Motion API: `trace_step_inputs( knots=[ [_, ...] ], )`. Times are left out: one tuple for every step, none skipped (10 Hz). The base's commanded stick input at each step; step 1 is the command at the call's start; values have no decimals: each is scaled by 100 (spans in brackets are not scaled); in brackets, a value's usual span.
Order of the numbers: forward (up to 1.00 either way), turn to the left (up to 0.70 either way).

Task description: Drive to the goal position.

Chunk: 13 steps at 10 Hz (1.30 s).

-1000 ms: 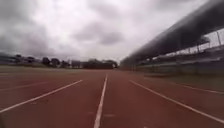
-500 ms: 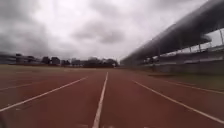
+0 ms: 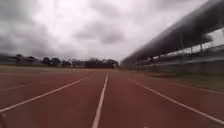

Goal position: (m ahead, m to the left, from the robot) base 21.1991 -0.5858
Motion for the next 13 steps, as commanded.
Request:
trace_step_inputs(
  knots=[
    [70, 0],
    [70, 0],
    [70, 0],
    [70, 0],
    [70, 0],
    [70, 0],
    [70, 0],
    [70, 0],
    [70, 0],
    [70, 0],
    [70, 0],
    [70, 0],
    [70, 0]
  ],
)
